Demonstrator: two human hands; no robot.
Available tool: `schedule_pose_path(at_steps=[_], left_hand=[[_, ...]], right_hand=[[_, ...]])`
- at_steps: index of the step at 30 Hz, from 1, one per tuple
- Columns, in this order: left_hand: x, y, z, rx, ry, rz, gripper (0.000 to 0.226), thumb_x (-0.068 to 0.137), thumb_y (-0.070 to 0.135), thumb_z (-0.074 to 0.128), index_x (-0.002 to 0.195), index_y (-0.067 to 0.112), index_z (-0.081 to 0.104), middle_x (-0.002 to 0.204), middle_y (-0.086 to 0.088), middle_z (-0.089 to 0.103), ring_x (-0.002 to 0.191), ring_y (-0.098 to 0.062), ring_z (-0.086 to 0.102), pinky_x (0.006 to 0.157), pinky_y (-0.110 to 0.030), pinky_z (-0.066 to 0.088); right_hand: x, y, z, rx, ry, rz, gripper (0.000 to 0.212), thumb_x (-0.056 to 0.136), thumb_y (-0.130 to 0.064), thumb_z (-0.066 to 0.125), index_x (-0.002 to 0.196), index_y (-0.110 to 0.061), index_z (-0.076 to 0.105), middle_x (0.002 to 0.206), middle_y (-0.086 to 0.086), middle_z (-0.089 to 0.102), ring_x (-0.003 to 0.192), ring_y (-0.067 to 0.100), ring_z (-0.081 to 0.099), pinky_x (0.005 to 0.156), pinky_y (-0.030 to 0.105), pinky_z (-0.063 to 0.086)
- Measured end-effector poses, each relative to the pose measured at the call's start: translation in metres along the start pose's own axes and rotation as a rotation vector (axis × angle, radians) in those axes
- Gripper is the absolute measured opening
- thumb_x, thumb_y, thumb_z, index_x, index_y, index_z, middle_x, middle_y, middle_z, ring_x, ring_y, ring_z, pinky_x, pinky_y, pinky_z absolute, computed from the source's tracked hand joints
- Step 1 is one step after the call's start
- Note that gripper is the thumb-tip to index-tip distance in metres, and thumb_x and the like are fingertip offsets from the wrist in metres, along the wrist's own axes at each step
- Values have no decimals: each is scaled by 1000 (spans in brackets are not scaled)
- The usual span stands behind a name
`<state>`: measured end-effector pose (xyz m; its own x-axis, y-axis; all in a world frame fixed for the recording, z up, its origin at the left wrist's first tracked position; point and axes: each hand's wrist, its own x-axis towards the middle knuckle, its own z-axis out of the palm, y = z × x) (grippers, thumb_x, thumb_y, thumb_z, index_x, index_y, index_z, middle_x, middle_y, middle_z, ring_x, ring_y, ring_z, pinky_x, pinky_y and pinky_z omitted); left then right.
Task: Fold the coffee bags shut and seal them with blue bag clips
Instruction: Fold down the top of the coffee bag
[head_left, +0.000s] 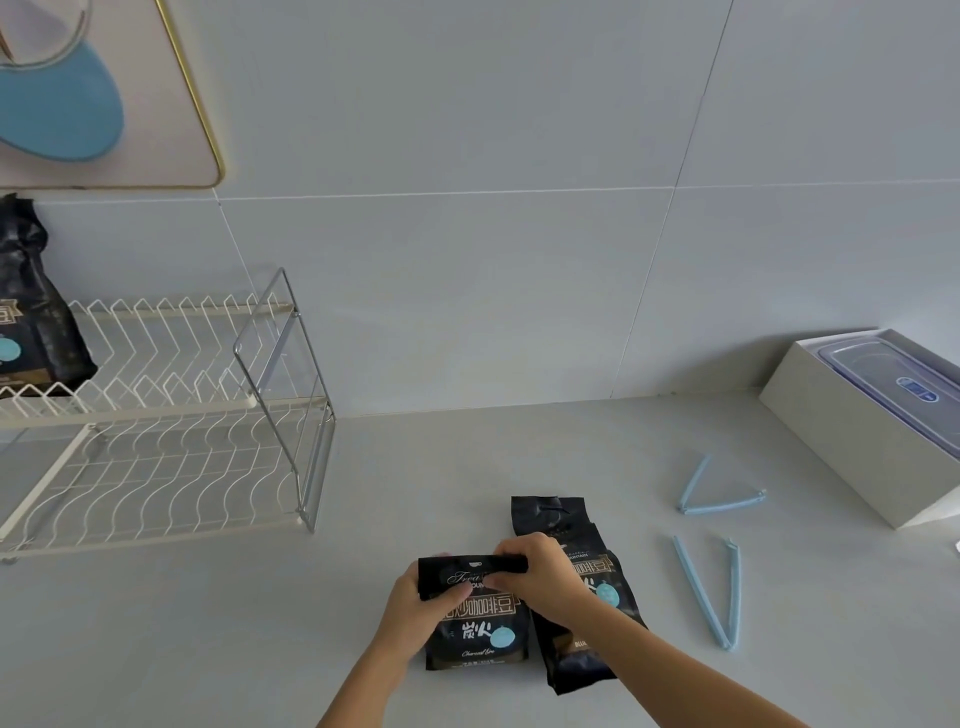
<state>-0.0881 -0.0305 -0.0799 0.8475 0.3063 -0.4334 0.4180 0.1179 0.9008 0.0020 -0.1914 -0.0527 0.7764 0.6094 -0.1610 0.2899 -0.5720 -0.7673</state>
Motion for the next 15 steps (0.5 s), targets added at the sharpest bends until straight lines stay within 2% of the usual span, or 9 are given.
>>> schedule_pose_path(at_steps=[3,7,9,11,13,15], left_hand=[[-2,0,0,-51,-12,-24,28,76,22,75,101,15,65,88,-8,76,76,-19,73,52,-19,54],[-4,-3,1,-20,-42,-45,30,79,36,69,96,11,67,82,-4,78,74,-17,74,53,-19,54],[-4,-3,0,-22,-45,-64,32,81,41,64,97,13,66,84,-3,78,76,-16,74,55,-19,54],[-2,-3,-2,-26,-61,-81,36,84,44,59,98,11,66,86,-4,78,79,-17,74,59,-21,53],[-2,-2,-3,-32,-77,-92,37,85,44,57,99,11,66,88,-5,78,81,-18,73,62,-22,53],[-1,-2,-3,-48,-75,-98,36,85,43,58,100,10,65,89,-7,77,82,-19,73,62,-23,52]], right_hand=[[-2,2,-2,43,-25,-5,20,84,-30,64,73,-14,67,58,-7,57,53,8,51,55,26,41],[-5,5,-2,96,-54,22,28,91,-32,56,69,-18,61,57,-9,57,47,-3,49,52,20,41],[-6,6,-1,123,-64,43,31,93,-32,54,72,-10,61,63,-5,61,53,1,54,56,24,44],[-5,7,0,165,-66,64,35,94,-32,51,81,-2,62,74,8,67,64,13,61,60,31,48],[-5,8,2,216,-71,88,31,95,-32,50,83,-7,63,81,8,69,71,16,66,63,30,52],[-5,9,2,296,-51,142,22,95,-32,51,82,-17,63,83,0,70,73,11,68,65,23,54]])
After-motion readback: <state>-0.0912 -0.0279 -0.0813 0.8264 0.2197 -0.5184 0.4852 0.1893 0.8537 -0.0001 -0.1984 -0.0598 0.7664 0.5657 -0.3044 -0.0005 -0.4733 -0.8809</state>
